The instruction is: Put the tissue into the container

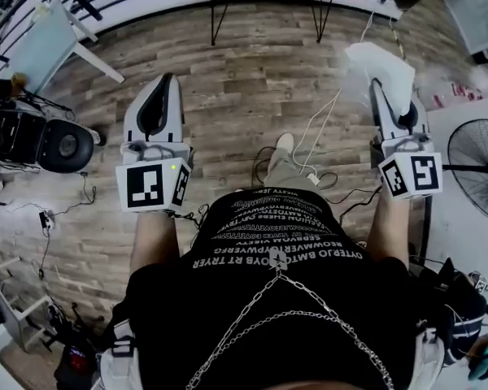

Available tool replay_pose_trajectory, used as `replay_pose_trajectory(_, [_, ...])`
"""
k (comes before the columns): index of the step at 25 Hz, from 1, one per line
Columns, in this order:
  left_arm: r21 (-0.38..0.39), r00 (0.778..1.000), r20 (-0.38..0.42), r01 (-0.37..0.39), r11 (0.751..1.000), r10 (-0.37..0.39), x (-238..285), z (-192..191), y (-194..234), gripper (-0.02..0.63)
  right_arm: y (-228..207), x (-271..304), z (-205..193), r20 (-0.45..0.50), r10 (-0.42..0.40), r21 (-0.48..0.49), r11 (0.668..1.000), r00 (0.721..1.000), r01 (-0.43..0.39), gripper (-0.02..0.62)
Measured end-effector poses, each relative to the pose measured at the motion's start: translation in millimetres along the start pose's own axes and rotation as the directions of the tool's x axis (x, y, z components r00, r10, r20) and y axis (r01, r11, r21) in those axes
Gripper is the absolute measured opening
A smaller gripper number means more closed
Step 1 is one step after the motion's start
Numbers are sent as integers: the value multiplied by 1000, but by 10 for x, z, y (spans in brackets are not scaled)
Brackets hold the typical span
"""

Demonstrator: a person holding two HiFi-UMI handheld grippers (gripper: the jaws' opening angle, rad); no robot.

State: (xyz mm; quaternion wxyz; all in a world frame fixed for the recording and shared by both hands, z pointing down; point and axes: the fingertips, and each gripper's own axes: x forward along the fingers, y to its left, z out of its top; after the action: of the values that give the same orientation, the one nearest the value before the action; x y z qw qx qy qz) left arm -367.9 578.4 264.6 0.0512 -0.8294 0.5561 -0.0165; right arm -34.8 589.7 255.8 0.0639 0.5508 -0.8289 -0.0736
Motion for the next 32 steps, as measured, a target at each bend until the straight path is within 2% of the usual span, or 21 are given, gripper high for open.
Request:
replay_pose_trajectory(6, [46, 1000, -1, 10, 999, -10, 493, 10, -188, 29, -370, 200, -139, 4, -7, -1, 1000, 1000, 7, 132])
replay_pose_trajectory(15, [82, 999, -39, 19, 996, -16, 1695, -23, -263, 29, -1125, 1105, -450, -29, 21, 46, 999, 999, -19, 132])
replay_pose_trajectory(21, [99, 999, -45, 14, 995, -9, 2508, 35, -543, 29, -1798, 1564, -514, -20, 53, 35, 998, 998, -53, 132])
replay_pose_trajectory(24, [121, 999, -32, -1, 993, 5, 2873, 181, -682, 29, -2135, 1756, -521, -13, 75, 8, 997, 997, -75, 132])
replay_pose_trajectory(28, [130, 998, -21, -49, 990, 52, 3241, 340, -734, 29, -2500, 2021, -573, 2, 145, 42, 989, 989, -145, 132])
replay_pose_trajectory(32, [149, 997, -22, -75, 986, 79, 3487, 392, -757, 29, -2705, 2213, -672, -5, 154, -31, 988, 988, -154, 132])
